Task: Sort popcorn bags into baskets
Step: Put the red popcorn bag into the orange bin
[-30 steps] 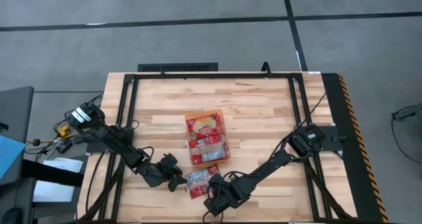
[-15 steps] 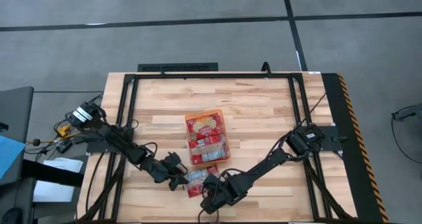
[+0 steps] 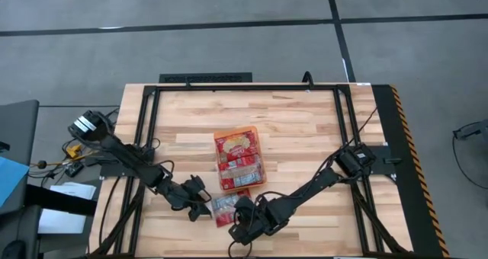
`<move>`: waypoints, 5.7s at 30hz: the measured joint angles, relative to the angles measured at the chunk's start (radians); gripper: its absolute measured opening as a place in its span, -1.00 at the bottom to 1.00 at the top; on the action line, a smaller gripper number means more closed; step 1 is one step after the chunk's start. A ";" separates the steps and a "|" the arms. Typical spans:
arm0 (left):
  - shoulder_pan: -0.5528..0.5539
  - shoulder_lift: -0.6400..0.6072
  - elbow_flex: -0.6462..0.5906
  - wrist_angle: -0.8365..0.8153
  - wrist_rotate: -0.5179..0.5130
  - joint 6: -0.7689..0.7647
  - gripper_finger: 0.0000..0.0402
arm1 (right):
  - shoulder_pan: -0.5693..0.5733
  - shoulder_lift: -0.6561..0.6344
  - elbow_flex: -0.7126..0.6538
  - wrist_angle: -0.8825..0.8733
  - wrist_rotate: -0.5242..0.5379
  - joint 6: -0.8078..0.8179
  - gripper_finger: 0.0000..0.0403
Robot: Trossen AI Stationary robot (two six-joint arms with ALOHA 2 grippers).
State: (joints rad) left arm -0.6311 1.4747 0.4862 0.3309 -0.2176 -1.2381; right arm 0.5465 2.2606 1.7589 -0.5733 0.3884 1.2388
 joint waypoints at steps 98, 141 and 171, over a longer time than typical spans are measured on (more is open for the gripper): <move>0.093 -0.095 0.002 -0.191 -0.050 0.145 0.62 | 0.005 0.077 0.011 0.082 0.037 0.041 -0.94; 0.102 0.257 0.085 0.144 0.309 0.179 -0.64 | -0.064 0.080 0.005 0.166 -0.078 -0.227 -0.95; 0.488 -0.411 0.424 -0.751 0.352 0.505 -0.98 | 0.153 -0.250 0.004 -0.644 0.200 0.134 -0.94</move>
State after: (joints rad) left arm -0.1433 1.0637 0.9100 -0.4206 0.1344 -0.7329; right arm 0.6999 2.0109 1.7630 -1.2170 0.5880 1.3732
